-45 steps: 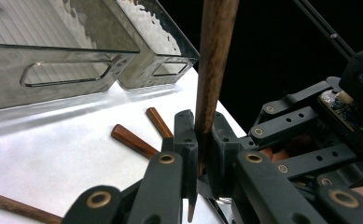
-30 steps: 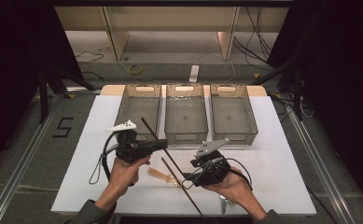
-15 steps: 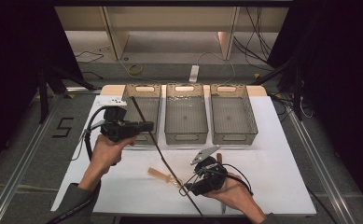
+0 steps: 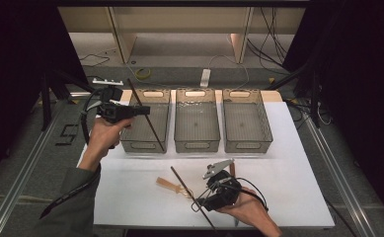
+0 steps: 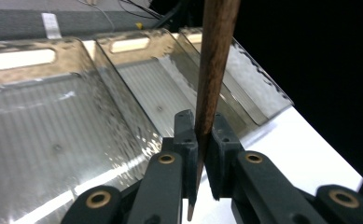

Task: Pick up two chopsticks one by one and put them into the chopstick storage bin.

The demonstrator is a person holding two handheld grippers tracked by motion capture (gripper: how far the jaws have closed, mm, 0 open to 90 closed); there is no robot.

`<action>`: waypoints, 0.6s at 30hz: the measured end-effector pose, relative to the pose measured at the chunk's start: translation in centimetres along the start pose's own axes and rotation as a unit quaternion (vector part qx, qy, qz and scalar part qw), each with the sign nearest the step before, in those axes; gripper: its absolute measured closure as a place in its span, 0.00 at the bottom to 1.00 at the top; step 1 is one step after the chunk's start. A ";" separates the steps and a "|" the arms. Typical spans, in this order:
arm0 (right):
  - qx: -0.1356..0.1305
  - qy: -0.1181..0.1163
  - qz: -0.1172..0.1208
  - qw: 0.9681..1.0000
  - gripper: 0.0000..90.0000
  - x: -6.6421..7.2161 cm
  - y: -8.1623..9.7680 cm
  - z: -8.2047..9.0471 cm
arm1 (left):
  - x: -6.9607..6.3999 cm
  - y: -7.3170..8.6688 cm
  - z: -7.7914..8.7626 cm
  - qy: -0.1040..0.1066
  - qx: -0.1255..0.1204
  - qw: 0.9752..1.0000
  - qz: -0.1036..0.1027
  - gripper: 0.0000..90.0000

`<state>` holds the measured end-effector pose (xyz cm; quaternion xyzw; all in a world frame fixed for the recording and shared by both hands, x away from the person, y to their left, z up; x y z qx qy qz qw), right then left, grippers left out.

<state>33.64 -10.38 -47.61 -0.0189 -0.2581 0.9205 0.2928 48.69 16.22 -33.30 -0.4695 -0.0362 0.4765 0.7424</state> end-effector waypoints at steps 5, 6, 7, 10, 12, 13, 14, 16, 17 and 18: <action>0.000 -0.006 0.008 1.000 0.38 0.1 0.1 -0.1 | 1.5 -1.2 -0.9 -0.023 0.007 1.000 0.012 0.93; -0.002 -0.006 0.009 1.000 0.38 0.1 0.1 -0.1 | 1.7 -1.4 -1.1 -0.027 0.006 1.000 0.015 0.93; -0.004 -0.007 0.005 1.000 0.38 0.2 0.1 -0.1 | 1.9 -1.6 -1.3 -0.028 0.009 0.999 0.019 0.93; -0.004 -0.004 0.015 1.000 0.38 0.1 0.2 0.0 | 2.4 -2.1 -1.6 -0.025 0.009 0.999 0.029 0.93; -0.004 -0.004 0.012 1.000 0.38 0.1 0.2 0.0 | 2.8 -2.5 -1.7 -0.030 0.012 0.999 0.031 0.93; -0.004 -0.005 0.014 1.000 0.38 0.1 0.2 0.0 | 3.0 -2.7 -1.7 -0.033 0.012 0.999 0.034 0.93; -0.004 -0.006 0.013 1.000 0.38 0.1 0.2 -0.1 | 3.3 -2.9 -1.7 -0.035 0.012 0.999 0.038 0.93; -0.002 -0.006 0.012 1.000 0.38 0.0 0.3 -0.1 | 3.8 -3.1 -1.8 -0.037 0.011 0.998 0.047 0.93; -0.002 -0.005 0.011 1.000 0.38 0.0 0.3 -0.1 | 4.1 -3.1 -2.0 -0.038 0.013 0.998 0.052 0.93; -0.003 -0.003 0.011 1.000 0.38 0.0 0.3 -0.1 | 4.4 -3.0 -2.2 -0.043 0.018 0.997 0.054 0.93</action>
Point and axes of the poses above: each handheld gripper's, and its own axes: z roughly backward along the jaws, y roughly out of its underside, x roughly to its left, the point moved 5 cm from there along -z, roughly forward along the jaws, and after that the axes turned 3 degrees about x, right-handed, at the moved point
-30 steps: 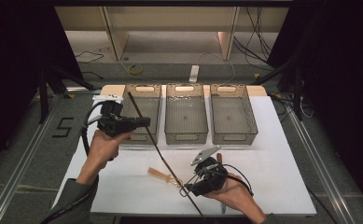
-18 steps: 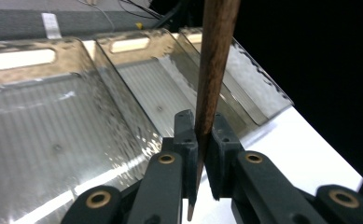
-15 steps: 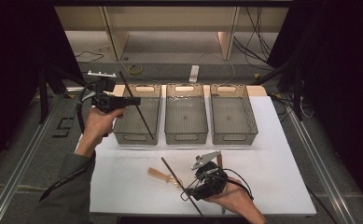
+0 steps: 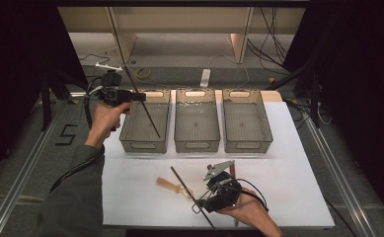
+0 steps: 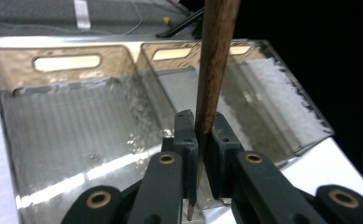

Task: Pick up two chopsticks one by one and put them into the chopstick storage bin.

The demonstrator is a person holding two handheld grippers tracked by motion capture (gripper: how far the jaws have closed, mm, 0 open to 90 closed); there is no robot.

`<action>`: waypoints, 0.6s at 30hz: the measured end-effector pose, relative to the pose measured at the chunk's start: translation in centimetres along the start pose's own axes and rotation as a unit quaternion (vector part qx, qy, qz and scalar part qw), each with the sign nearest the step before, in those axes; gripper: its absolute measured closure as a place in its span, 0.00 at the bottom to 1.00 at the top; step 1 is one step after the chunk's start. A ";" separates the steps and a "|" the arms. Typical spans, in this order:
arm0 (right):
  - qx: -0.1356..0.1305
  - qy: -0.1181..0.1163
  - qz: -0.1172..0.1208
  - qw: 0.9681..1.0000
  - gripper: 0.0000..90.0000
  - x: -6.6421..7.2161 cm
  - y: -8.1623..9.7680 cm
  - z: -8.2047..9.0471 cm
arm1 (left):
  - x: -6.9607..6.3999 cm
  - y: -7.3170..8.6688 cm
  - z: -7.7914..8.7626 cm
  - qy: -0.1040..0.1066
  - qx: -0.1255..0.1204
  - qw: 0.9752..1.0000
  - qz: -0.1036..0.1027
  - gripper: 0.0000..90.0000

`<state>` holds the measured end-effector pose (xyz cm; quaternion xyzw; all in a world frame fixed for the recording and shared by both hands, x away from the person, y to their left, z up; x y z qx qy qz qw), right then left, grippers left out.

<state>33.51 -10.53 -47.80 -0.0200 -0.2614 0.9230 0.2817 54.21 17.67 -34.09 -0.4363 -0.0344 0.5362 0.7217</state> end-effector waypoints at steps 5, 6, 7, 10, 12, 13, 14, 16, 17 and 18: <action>-0.013 0.000 -0.007 1.000 0.38 -0.1 -0.3 0.5 | 0.7 0.5 -1.4 -0.010 0.010 1.000 0.006 0.93; -0.014 0.001 -0.019 1.000 0.37 0.0 -0.3 0.5 | 0.7 0.6 -1.7 -0.012 0.012 1.000 0.006 0.93; -0.014 0.001 -0.018 1.000 0.37 0.0 -0.3 0.5 | 0.7 0.8 -2.0 -0.014 0.014 1.000 0.006 0.93; -0.011 0.002 -0.005 1.000 0.37 -0.2 -0.2 0.4 | 0.8 1.0 -2.7 -0.019 0.019 1.000 0.007 0.93; -0.009 -0.001 -0.007 1.000 0.37 -0.1 -0.2 0.4 | 0.8 1.1 -3.2 -0.023 0.023 0.999 0.008 0.93; -0.008 -0.002 -0.009 1.000 0.37 -0.1 -0.2 0.4 | 0.9 1.2 -3.4 -0.024 0.026 0.999 0.009 0.93; -0.007 -0.002 -0.010 1.000 0.37 -0.1 -0.3 0.4 | 0.9 1.2 -3.7 -0.026 0.029 0.999 0.010 0.92; -0.009 -0.002 -0.007 1.000 0.37 -0.1 -0.3 0.5 | 0.9 1.3 -4.1 -0.030 0.037 0.999 0.009 0.92; -0.011 0.000 -0.006 1.000 0.37 -0.2 -0.3 0.5 | 0.9 1.3 -4.4 -0.030 0.041 0.999 0.010 0.92; -0.012 0.001 -0.006 1.000 0.37 -0.2 -0.3 0.6 | 0.9 1.4 -4.6 -0.032 0.045 0.998 0.011 0.92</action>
Point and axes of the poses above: each handheld gripper's, and its own axes: z roughly backward along the jaws, y roughly out of its underside, x roughly to its left, the point moved 5 cm from there along -z, roughly forward along the jaws, and after that the axes turned 3 degrees about x, right-handed, at the moved point
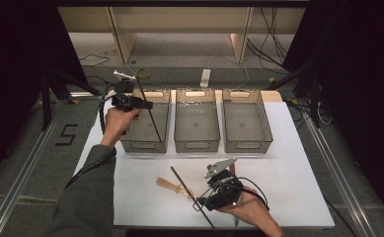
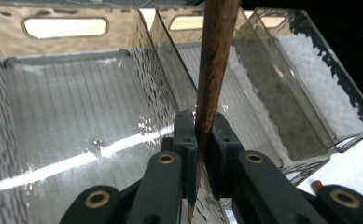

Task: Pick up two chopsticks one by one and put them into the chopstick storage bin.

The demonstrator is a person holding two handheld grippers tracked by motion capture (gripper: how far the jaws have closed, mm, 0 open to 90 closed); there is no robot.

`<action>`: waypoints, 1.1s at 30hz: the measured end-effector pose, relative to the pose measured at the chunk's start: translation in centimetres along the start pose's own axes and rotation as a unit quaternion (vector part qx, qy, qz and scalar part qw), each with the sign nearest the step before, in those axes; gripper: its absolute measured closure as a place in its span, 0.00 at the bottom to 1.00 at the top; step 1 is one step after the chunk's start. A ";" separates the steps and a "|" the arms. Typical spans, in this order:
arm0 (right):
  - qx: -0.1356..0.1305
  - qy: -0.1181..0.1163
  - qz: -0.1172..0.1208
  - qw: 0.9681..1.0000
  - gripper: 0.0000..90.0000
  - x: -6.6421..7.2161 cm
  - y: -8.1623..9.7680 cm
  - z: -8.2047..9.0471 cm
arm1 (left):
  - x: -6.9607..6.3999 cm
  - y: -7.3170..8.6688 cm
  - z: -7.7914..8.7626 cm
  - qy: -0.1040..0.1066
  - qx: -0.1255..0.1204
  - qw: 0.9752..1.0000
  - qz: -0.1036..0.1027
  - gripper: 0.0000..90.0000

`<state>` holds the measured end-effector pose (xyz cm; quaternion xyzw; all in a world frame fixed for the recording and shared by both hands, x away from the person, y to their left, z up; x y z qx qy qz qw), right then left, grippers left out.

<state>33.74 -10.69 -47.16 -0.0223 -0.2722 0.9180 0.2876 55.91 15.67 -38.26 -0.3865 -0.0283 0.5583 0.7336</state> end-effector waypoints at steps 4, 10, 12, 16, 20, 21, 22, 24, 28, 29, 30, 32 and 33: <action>0.002 0.000 -0.001 1.000 0.37 0.0 0.0 0.0 | 0.1 0.1 -1.0 -0.007 0.007 1.000 0.007 0.92; 0.003 0.001 -0.001 1.000 0.37 -0.1 -0.1 0.0 | 0.5 0.2 -1.8 -0.041 0.020 0.999 0.006 0.86; 0.003 0.000 -0.004 1.000 0.37 -0.1 -0.1 0.0 | 0.4 0.2 -2.0 -0.065 0.025 0.998 -0.003 0.85; 0.004 -0.002 -0.001 1.000 0.37 0.1 -0.1 -0.1 | 0.4 0.1 -2.3 -0.078 0.026 0.997 0.001 0.79; 0.007 -0.001 0.001 1.000 0.37 0.1 -0.1 0.0 | 0.4 0.3 -2.1 -0.082 0.015 0.996 0.004 0.66; 0.004 -0.001 0.001 1.000 0.37 0.0 -0.1 0.0 | 0.3 0.3 -1.9 -0.074 0.009 0.997 0.005 0.62; 0.003 -0.002 -0.002 1.000 0.37 0.0 -0.1 0.0 | 0.1 0.3 -1.6 -0.066 0.001 0.998 0.005 0.57; 0.003 0.000 0.000 1.000 0.37 -0.1 -0.1 0.0 | -0.5 0.4 -1.0 -0.052 -0.011 0.999 0.000 0.47; 0.002 -0.001 -0.013 1.000 0.37 0.1 -0.2 0.0 | -2.5 0.8 0.3 -0.033 -0.026 0.999 -0.025 0.33; 0.006 0.000 -0.003 1.000 0.37 0.0 -0.2 0.0 | -2.9 1.0 0.6 -0.023 -0.031 0.999 -0.028 0.31; 0.007 0.001 -0.005 1.000 0.37 0.0 -0.2 0.0 | -3.4 1.1 1.1 -0.011 -0.039 0.999 -0.031 0.29; 0.011 0.004 -0.004 1.000 0.37 0.0 -0.2 -0.1 | -4.2 1.6 1.8 0.002 -0.055 0.998 -0.040 0.28; 0.012 0.004 -0.006 1.000 0.38 0.0 -0.2 -0.1 | -4.6 1.9 2.1 0.011 -0.061 0.997 -0.044 0.27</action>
Point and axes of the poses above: each handheld gripper's, and its own axes: z roughly backward along the jaws, y roughly out of its underside, x roughly to its left, the point moved 5 cm from there along -z, roughly forward along the jaws, and after that the axes turned 3 degrees about x, right-handed, at the moved point
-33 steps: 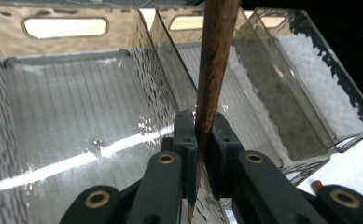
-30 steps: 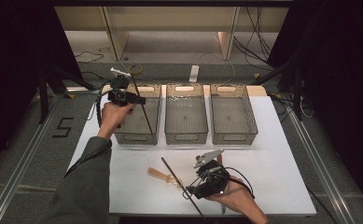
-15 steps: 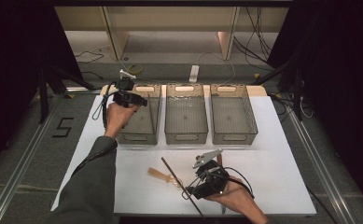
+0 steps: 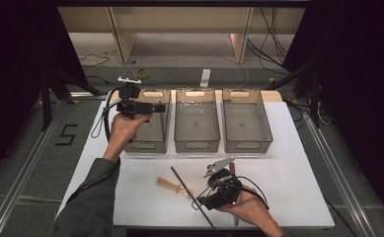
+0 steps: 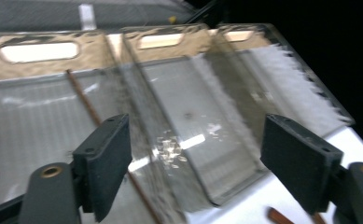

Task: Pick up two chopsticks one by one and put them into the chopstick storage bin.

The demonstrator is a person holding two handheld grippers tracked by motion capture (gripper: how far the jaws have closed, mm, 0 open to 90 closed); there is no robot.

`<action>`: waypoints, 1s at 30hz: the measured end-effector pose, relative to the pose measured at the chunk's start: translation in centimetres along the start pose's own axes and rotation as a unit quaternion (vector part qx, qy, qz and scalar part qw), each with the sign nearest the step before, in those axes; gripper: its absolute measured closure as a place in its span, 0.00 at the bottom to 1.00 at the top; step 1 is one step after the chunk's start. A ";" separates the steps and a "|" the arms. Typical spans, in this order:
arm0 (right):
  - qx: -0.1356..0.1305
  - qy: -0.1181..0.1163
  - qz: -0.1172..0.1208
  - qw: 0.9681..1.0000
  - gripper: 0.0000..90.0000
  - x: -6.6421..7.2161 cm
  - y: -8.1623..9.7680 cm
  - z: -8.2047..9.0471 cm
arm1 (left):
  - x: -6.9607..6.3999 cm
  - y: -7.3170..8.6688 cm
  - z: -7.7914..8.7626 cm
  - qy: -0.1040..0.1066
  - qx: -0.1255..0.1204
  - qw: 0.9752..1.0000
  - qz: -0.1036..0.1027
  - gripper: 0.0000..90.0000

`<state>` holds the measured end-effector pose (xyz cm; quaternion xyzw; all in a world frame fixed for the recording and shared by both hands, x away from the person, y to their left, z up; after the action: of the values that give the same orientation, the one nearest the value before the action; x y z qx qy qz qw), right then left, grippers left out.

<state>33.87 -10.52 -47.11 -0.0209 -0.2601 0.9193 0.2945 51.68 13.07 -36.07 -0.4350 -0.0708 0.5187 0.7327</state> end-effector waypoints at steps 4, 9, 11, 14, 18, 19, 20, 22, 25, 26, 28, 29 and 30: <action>0.011 0.001 0.001 1.000 0.38 -0.1 0.0 -0.1 | -1.7 1.2 1.5 0.025 -0.016 0.999 -0.019 0.23; 0.027 0.012 -0.004 1.000 0.38 -0.1 -0.2 -0.5 | -3.4 2.0 2.8 0.057 -0.035 0.997 -0.036 0.20; 0.034 0.016 -0.002 0.999 0.39 -0.1 -0.5 -0.7 | -4.0 2.4 3.2 0.064 -0.039 0.996 -0.049 0.20; 0.044 0.017 -0.002 0.999 0.39 0.2 -0.7 -1.0 | -4.2 3.4 3.4 0.058 -0.032 0.996 -0.067 0.20; 0.057 0.020 0.003 0.998 0.40 0.3 -0.8 -1.3 | -4.2 5.1 3.5 0.063 -0.030 0.995 -0.077 0.20; 0.059 0.021 0.004 0.998 0.41 0.3 -0.8 -1.5 | -4.3 5.5 3.5 0.064 -0.033 0.994 -0.079 0.20; 0.062 0.021 0.001 0.998 0.41 0.3 -0.8 -1.6 | -4.3 5.8 3.6 0.065 -0.037 0.994 -0.081 0.20; 0.069 0.021 0.007 0.997 0.42 0.4 -0.7 -1.8 | -4.5 6.5 3.7 0.068 -0.045 0.993 -0.085 0.20; 0.078 0.026 0.009 0.997 0.42 0.6 -0.7 -2.0 | -4.7 7.6 3.8 0.064 -0.056 0.992 -0.092 0.20; 0.082 0.025 0.010 0.996 0.43 0.7 -0.6 -2.1 | -4.8 7.9 3.7 0.068 -0.059 0.992 -0.093 0.20; 0.090 0.028 0.011 0.995 0.44 0.9 -0.5 -2.2 | -4.8 8.7 3.5 0.077 -0.062 0.992 -0.084 0.20; 0.093 0.030 0.011 0.995 0.44 1.0 -0.5 -2.3 | -4.9 9.1 3.4 0.081 -0.063 0.991 -0.082 0.20; 0.094 0.030 0.012 0.995 0.44 1.0 -0.5 -2.4 | -4.9 9.5 3.2 0.077 -0.060 0.991 -0.087 0.20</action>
<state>33.80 -8.55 -48.81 -0.0235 -0.1631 0.9423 0.2913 41.06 11.67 -39.13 -0.5089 -0.0832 0.4127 0.7509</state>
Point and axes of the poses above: each handheld gripper's, and its own axes: z roughly backward along the jaws, y roughly out of its underside, x roughly to its left, the point moved 5 cm from there along -z, roughly forward along the jaws, and after that the axes turned 3 degrees about x, right-handed, at the moved point
